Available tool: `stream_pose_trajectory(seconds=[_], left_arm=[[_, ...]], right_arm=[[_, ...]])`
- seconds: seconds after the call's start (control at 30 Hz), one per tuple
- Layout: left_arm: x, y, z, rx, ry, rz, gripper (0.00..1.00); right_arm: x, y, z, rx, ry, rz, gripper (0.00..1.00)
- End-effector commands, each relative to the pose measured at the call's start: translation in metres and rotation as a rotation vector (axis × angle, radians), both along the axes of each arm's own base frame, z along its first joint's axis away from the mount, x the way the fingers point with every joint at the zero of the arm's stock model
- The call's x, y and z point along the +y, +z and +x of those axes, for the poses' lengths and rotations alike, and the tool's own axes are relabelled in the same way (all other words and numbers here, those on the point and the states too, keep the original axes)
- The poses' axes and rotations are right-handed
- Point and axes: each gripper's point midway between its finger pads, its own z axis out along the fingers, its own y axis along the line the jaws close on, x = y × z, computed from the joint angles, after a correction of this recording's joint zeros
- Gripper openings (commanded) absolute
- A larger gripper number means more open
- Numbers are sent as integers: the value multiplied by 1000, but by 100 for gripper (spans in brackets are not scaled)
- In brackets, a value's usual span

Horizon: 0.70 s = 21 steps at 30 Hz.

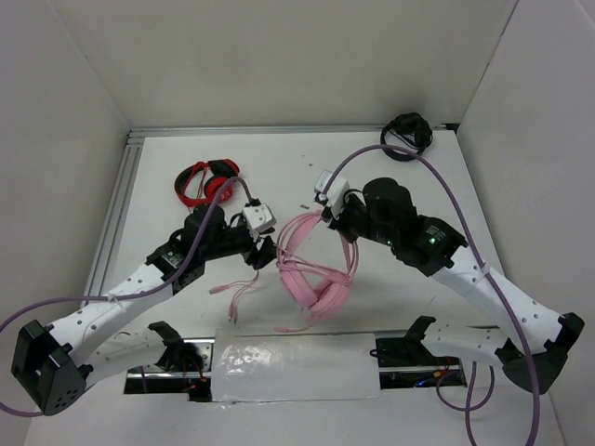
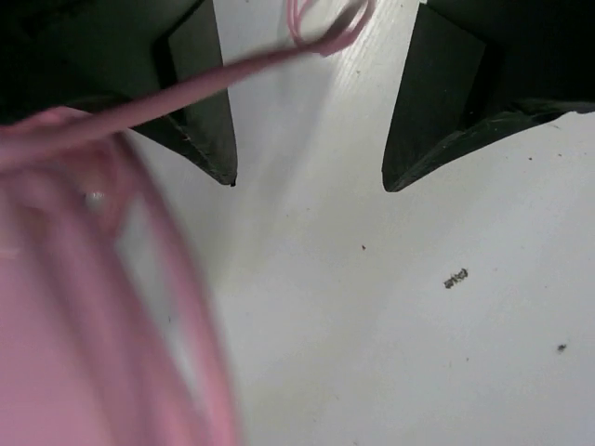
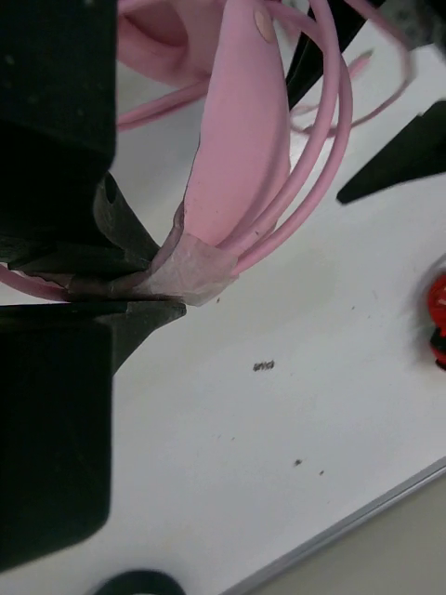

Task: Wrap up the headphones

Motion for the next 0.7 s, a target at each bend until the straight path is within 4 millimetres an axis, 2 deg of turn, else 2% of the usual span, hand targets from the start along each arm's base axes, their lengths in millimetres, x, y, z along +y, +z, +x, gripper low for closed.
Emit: stream_pose_trajectory(seconds=[0.0, 0.03, 0.07, 0.2, 0.27, 0.43, 0.63, 0.67], left_arm=[[-6, 45, 9, -109, -8, -144, 78], [-6, 45, 7, -105, -14, -149, 83], [-7, 46, 2, -99, -36, -159, 99], [-6, 42, -12, -98, -90, -179, 99], [-6, 47, -21, -119, -126, -199, 99], [-12, 39, -42, -83, -229, -235, 99], [-16, 19, -68, 67, -319, -268, 99], [-15, 11, -72, 87, -326, -267, 99]], right_arm=[[24, 88, -24, 94, 41, 391, 0], [22, 97, -26, 125, 28, 416, 0], [21, 99, -26, 155, 15, 433, 0], [20, 105, -30, 261, -30, 518, 0], [20, 106, -28, 283, -44, 554, 0], [18, 121, -27, 353, -88, 670, 0], [4, 143, -14, 343, -203, 778, 0], [3, 146, -12, 343, -219, 799, 0]])
